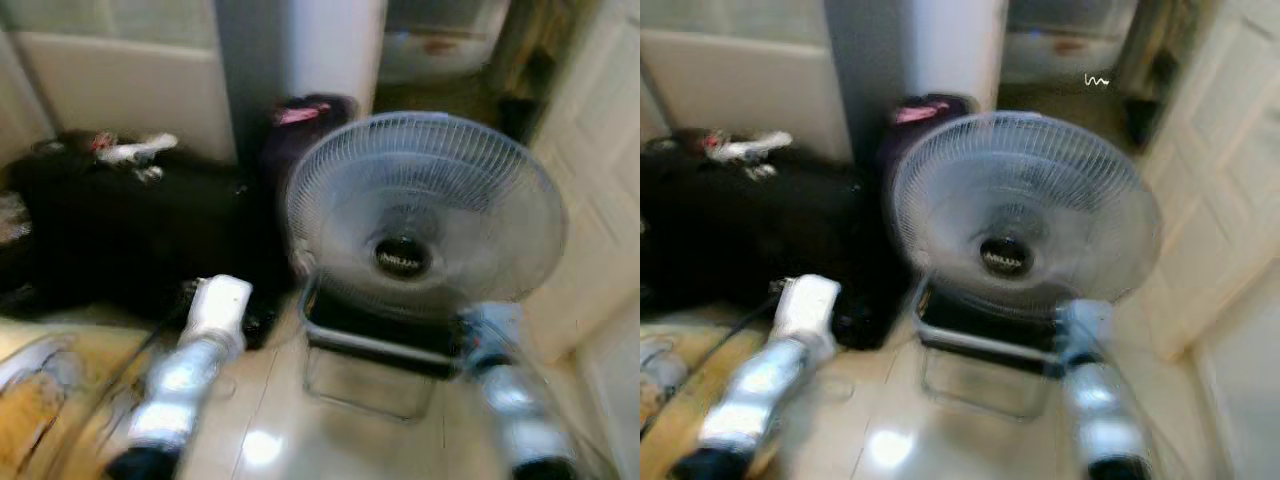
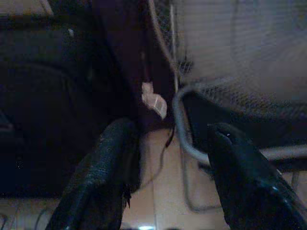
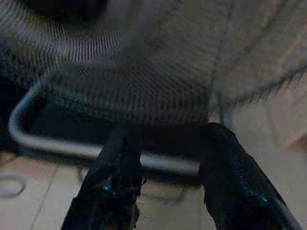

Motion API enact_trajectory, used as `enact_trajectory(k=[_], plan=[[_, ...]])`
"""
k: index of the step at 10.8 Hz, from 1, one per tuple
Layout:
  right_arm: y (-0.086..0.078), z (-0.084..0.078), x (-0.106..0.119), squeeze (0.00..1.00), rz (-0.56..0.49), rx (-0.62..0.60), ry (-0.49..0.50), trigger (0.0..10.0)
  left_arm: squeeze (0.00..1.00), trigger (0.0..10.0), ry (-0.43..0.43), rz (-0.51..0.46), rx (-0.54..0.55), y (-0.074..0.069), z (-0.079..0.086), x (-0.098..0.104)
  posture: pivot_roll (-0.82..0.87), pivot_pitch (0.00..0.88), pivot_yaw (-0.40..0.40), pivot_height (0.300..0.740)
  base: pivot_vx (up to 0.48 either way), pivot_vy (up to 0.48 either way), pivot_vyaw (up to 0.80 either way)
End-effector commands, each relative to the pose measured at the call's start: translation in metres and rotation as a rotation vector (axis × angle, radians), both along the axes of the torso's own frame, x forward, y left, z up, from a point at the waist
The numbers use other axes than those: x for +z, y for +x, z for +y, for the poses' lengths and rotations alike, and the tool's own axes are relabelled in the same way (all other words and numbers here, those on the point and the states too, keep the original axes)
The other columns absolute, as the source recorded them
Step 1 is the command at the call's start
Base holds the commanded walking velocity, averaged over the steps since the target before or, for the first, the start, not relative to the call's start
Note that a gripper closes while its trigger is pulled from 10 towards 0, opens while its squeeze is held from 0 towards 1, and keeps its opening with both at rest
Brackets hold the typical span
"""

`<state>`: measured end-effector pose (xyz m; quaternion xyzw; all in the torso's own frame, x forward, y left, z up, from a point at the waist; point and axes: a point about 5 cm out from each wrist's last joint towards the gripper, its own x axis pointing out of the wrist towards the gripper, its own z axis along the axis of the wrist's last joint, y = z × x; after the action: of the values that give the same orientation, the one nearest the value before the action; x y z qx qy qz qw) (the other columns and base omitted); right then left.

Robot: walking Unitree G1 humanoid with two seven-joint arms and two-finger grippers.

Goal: Clean up the room

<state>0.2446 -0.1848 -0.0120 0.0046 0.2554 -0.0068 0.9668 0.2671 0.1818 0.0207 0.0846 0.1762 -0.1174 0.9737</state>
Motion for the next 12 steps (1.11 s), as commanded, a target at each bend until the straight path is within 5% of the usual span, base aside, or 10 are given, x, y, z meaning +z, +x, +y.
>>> enact_trajectory(k=[1, 4, 6, 8, 10, 12], plan=[[-0.006, -0.013, -0.004, 0.00, 0.030, -0.020, -0.014, 10.0, 0.00, 10.0, -0.013, -0.012, -0.057, 0.003, -0.015, 0.003, 0.01, 0.000, 0.007, 0.740, 0.364, 0.000, 0.00], [-0.021, -0.012, -0.030, 0.00, 0.177, 0.034, -0.025, 10.0, 0.00, 10.0, 0.025, 0.055, -0.072, -0.006, -0.012, -0.012, 0.04, 0.000, -0.012, 0.740, 0.214, 0.000, 0.00], [-0.026, -0.005, -0.044, 0.00, 0.270, 0.087, -0.020, 10.0, 0.00, 10.0, 0.046, 0.209, -0.053, -0.021, -0.005, -0.039, 0.07, 0.000, -0.039, 0.740, 0.000, 0.000, 0.00], [-0.044, -0.004, -0.062, 0.00, 0.430, 0.065, -0.028, 10.0, 0.00, 10.0, 0.115, 0.397, -0.057, -0.042, 0.002, -0.070, 0.09, 0.000, -0.041, 0.740, 0.000, 0.000, 0.00], [-0.068, -0.006, -0.076, 0.00, 0.564, -0.076, 0.009, 10.0, 0.00, 10.0, 0.187, 0.609, -0.061, -0.084, 0.014, -0.099, 0.09, 0.000, -0.016, 0.740, 0.000, 0.000, 0.00], [-0.089, 0.001, -0.086, 0.00, 0.641, -0.053, 0.008, 10.0, 0.00, 10.0, 0.158, 0.670, -0.048, -0.106, 0.014, -0.110, 0.10, 0.000, -0.005, 0.740, 0.000, 0.000, 0.00]])
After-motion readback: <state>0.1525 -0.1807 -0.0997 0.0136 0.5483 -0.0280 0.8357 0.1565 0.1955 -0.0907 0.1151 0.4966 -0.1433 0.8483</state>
